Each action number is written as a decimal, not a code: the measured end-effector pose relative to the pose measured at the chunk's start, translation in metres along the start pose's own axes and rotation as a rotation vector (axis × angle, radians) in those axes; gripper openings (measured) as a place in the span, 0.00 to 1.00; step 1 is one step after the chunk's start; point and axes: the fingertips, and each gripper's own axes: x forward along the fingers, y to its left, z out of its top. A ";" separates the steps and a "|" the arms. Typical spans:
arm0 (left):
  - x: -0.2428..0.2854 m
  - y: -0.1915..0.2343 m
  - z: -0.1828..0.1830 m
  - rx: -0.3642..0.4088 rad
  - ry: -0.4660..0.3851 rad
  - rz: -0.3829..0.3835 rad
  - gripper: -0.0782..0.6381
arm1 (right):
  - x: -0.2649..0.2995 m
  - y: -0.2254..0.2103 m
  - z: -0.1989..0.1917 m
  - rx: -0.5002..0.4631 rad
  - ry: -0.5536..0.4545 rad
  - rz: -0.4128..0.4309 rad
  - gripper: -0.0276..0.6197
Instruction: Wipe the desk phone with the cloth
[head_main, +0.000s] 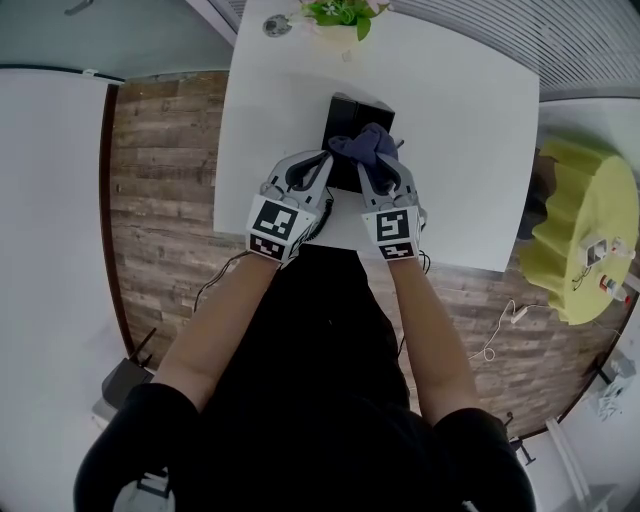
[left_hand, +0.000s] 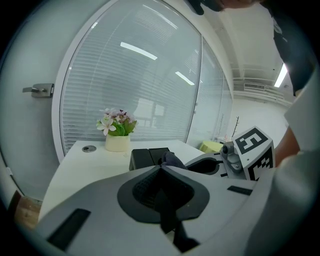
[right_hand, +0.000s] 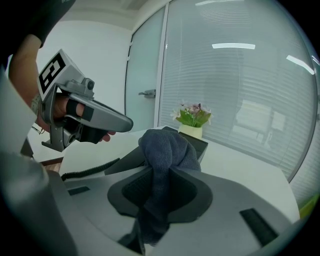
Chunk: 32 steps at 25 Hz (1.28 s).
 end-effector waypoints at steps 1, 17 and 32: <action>-0.001 0.000 -0.002 0.000 0.002 0.000 0.12 | -0.001 0.002 -0.001 -0.008 0.000 -0.001 0.20; -0.024 -0.006 -0.027 -0.019 0.026 0.002 0.12 | -0.015 0.036 -0.032 -0.017 0.078 0.023 0.20; -0.052 -0.015 -0.022 -0.041 0.011 0.011 0.12 | -0.037 0.071 -0.062 -0.023 0.247 0.133 0.20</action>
